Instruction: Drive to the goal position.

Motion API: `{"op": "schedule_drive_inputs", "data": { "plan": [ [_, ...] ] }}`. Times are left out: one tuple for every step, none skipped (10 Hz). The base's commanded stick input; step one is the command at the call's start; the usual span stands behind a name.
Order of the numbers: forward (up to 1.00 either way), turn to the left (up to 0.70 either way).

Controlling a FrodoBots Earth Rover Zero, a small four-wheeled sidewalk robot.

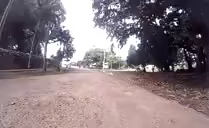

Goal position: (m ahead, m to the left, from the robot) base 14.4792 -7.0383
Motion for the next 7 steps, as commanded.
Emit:
{"op": "schedule_drive_inputs", "data": {
  "plan": [
    [0.7,0.0],
    [0.7,0.0],
    [0.7,0.0],
    [0.7,0.0],
    [0.7,0.0],
    [0.7,0.0],
    [0.7,0.0]
  ]
}}
